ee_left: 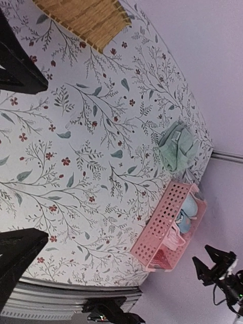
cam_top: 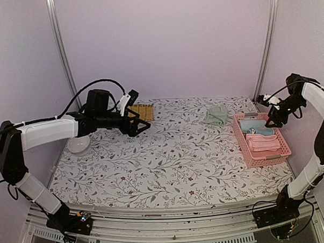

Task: Roll the towels
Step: Adjust the towel in the storage box, then pick up the towel from the center of the board.

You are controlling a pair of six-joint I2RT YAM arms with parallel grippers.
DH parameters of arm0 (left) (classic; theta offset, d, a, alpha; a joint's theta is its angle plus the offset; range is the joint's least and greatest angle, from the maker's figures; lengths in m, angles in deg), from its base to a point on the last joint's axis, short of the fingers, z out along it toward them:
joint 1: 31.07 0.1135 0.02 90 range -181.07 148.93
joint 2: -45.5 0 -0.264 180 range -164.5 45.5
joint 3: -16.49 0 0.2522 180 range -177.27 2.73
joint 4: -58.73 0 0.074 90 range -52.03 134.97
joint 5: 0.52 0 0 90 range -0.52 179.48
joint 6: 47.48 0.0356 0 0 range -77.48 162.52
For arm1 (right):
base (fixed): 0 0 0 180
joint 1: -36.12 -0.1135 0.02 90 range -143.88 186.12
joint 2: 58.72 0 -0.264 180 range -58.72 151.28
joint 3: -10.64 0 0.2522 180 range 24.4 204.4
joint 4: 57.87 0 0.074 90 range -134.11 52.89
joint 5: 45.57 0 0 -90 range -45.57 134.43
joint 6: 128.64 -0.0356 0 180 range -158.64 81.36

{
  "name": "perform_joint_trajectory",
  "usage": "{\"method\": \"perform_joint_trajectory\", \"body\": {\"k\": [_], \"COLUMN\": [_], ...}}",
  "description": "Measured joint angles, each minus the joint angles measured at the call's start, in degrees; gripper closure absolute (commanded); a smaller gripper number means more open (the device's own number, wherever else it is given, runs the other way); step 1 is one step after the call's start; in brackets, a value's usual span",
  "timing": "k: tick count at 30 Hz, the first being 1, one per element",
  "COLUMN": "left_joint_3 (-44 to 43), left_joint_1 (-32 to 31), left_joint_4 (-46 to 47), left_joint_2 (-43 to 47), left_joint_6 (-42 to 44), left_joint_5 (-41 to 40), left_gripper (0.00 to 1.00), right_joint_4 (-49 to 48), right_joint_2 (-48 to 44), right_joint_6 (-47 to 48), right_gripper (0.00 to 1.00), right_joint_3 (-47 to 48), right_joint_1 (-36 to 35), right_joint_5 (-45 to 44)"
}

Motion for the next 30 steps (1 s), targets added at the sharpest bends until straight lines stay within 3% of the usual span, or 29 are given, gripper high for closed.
{"method": "perform_joint_trajectory", "body": {"k": [7, 11, 12, 19, 24, 30], "left_joint_3": [-6.40, -7.13, -6.91, -6.78, -5.33, 5.31], "left_joint_1": [0.11, 0.15, 0.15, 0.44, 0.61, 0.66], "left_joint_4": [-8.61, -10.60, -10.51, -11.65, -12.50, -8.39], "left_joint_2": [0.87, 4.09, 5.11, 7.61, 4.72, 10.93], "left_joint_6": [-1.05, -0.98, -0.98, -5.86, -7.87, -10.03], "left_joint_5": [-8.61, -16.41, -18.36, -34.84, -34.53, -29.22], "left_gripper": [0.02, 0.02, 0.01, 0.02, 0.12, 0.20], "right_joint_4": [-7.26, -13.51, -14.19, -19.23, -20.44, -21.92], "right_joint_2": [4.55, 12.35, 16.63, 36.74, 42.16, 45.27], "right_joint_6": [-15.06, -20.90, -22.93, -31.61, -35.52, -38.80], "right_gripper": [0.04, 0.39, 0.42, 0.43, 0.45, 0.82], "right_joint_3": [10.23, 13.81, 17.35, 30.36, 34.12, 36.30], "right_joint_1": [-10.62, -19.32, -21.29, -24.61, -24.39, -24.39], "right_joint_5": [6.40, 2.54, 0.90, -5.25, -7.48, -7.10]}}
